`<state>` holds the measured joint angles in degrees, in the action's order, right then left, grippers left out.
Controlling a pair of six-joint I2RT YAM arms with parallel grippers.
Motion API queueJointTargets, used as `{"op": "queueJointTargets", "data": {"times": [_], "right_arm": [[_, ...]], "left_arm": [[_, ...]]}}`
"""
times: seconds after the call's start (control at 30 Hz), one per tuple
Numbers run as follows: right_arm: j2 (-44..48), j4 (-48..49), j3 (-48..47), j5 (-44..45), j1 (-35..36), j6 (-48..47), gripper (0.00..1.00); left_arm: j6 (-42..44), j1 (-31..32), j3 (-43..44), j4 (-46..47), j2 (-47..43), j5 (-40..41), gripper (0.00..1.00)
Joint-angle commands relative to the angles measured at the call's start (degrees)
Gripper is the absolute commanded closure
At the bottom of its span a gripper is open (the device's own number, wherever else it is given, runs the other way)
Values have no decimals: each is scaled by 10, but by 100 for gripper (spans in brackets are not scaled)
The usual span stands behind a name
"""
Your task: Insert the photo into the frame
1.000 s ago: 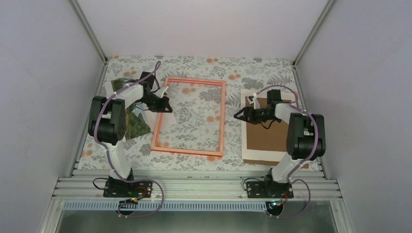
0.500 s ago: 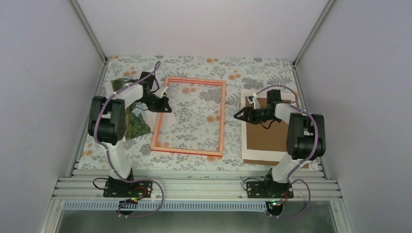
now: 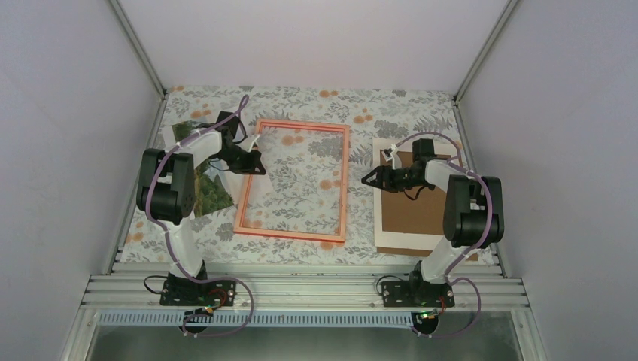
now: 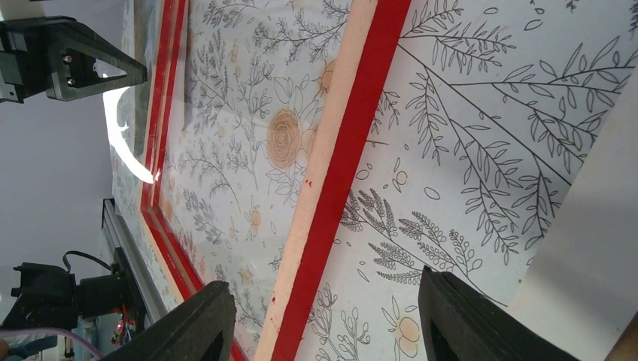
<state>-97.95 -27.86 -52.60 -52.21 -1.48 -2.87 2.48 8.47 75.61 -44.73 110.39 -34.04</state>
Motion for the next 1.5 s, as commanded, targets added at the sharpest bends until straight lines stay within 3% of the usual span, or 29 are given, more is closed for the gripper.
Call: {"op": "queueJointTargets", "data": {"times": [0.0,0.9,1.47], "right_arm": [[9,11,6,-2,6,0,39],[-31,34,-24,-2,28,21,41],[-127,82,-115,92,109,97,47]], "left_arm": [[8,-3,4,-6,15,5,98],[-5,-3,11,-2,59,-6,97],[-13,-3,23,7,102,-1,98]]}}
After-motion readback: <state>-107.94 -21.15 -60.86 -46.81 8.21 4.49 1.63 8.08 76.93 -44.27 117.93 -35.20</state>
